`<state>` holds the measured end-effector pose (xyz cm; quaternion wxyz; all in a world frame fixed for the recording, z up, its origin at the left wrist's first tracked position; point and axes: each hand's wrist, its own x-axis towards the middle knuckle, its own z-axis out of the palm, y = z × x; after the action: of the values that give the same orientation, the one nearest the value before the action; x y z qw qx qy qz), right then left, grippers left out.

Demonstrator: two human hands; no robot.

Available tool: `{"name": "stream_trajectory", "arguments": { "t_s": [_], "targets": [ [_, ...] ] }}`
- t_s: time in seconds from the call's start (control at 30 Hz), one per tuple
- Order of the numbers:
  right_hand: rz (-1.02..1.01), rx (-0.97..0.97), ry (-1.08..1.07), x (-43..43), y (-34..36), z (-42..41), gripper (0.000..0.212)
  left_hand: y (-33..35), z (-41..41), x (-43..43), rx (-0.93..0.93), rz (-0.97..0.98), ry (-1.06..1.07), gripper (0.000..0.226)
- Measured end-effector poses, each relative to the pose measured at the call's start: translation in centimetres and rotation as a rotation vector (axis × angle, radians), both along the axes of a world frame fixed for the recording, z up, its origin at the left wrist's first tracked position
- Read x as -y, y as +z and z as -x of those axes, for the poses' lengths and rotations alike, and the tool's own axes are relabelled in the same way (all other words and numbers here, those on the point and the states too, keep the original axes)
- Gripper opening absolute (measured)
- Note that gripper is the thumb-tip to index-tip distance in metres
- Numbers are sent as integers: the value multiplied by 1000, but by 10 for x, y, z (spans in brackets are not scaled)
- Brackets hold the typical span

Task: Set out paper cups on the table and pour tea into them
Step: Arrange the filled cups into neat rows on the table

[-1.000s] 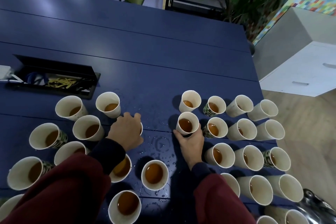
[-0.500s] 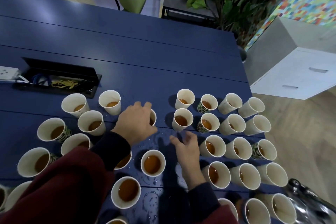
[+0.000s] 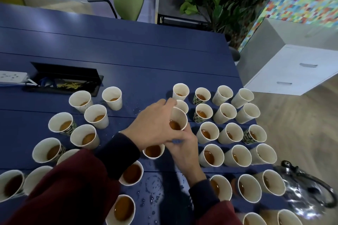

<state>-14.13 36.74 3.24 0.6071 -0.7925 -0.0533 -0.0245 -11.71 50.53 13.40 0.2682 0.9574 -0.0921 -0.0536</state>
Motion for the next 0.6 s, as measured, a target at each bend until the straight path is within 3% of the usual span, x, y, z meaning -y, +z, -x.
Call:
{"name": "stream_trajectory", "arguments": {
  "t_s": [0.07, 0.2, 0.3, 0.47, 0.6],
  "targets": [
    [11, -27, -61, 5, -14, 1, 58, -3, 8, -1, -28, 72, 37, 87],
    [57, -82, -193, 14, -39, 2, 52, -34, 17, -7, -54, 95, 150, 73],
    [113, -151, -235, 22, -59, -3, 48, -66, 24, -16, -126, -19, 213, 64],
    [215, -147, -249, 26, -85, -12, 52, -101, 40, -18, -185, -325, 95, 87],
    [291, -155, -247, 26, -98, -22, 51, -108, 41, -12, -142, -383, 73, 79]
  ]
}}
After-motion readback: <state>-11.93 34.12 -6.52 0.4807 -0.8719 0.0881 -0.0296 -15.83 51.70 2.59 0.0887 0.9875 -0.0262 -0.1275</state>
